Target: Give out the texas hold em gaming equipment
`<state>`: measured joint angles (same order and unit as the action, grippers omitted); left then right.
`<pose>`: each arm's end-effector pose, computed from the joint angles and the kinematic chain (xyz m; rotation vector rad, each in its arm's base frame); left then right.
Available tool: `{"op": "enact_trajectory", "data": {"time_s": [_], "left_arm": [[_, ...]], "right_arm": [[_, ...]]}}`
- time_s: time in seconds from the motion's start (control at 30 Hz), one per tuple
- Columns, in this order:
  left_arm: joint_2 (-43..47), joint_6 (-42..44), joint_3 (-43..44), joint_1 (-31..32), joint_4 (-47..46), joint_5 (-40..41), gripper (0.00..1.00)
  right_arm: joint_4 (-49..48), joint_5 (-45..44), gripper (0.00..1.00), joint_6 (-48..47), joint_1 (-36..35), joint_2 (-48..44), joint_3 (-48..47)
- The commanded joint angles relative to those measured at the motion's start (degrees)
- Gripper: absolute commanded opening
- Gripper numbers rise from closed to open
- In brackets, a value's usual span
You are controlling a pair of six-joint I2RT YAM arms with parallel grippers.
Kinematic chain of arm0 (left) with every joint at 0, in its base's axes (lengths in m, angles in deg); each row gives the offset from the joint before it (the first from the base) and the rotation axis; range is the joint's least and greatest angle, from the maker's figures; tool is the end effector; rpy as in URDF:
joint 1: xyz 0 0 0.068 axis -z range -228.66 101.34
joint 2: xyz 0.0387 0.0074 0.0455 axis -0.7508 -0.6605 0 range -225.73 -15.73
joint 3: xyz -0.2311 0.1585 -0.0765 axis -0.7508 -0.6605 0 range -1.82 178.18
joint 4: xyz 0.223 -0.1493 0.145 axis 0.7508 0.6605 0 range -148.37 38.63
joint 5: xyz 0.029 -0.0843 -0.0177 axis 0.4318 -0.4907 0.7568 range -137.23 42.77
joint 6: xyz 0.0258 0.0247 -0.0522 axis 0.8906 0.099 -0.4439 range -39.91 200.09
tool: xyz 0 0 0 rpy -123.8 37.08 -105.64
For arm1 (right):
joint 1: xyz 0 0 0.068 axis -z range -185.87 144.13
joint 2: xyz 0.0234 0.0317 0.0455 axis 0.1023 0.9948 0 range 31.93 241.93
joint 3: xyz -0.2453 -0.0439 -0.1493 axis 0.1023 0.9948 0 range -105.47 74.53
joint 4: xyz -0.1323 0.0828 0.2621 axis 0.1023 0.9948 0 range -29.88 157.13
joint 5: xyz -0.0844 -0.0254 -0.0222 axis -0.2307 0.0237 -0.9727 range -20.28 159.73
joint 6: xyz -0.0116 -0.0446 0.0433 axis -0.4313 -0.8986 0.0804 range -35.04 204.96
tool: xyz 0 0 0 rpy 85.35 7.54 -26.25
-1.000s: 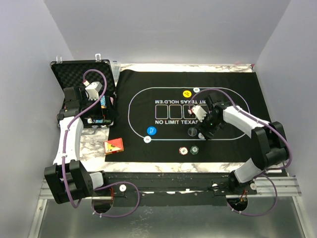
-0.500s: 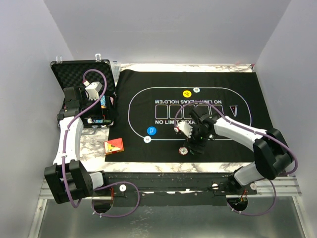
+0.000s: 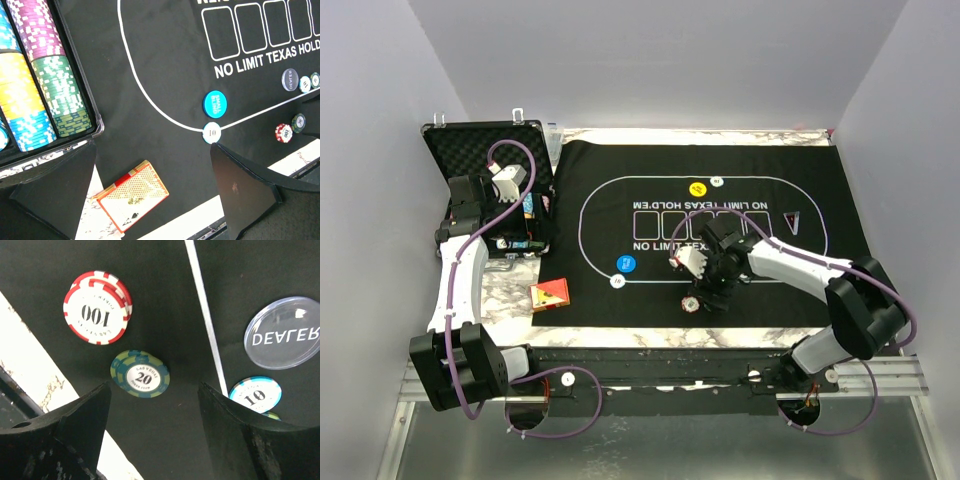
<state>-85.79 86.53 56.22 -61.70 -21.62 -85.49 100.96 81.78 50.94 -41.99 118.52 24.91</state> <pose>0.2940 0.0373 0.2926 0.1643 2.2713 -0.6284 0.2343 0.1836 0.1495 -1.7027 2.3684 0.3137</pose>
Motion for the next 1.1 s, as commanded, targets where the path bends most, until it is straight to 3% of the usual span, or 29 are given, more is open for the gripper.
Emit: {"op": "enact_trajectory", "data": {"time_s": [0.0, 0.37, 0.63, 1.07], "left_arm": [[0.0, 0.3, 0.6, 0.1, 0.7, -0.9, 0.99], [-0.5, -0.1, 1.1, 0.1, 0.7, -1.3, 0.99], [-0.5, -0.2, 1.2, 0.1, 0.7, -1.3, 0.99], [-0.9, -0.2, 1.3, 0.1, 0.8, -1.4, 0.99]], "right_arm": [[-2.6, -1.4, 0.73, 1.2, -1.0, 1.2, 0.7], [-4.2, -4.2, 0.65, 1.6, -2.3, 1.5, 3.2], [-2.1, -4.1, 0.47, 1.6, -2.3, -0.4, 2.2], [2.4, -1.9, 0.40, 1.7, -2.3, -3.1, -2.5]]}}
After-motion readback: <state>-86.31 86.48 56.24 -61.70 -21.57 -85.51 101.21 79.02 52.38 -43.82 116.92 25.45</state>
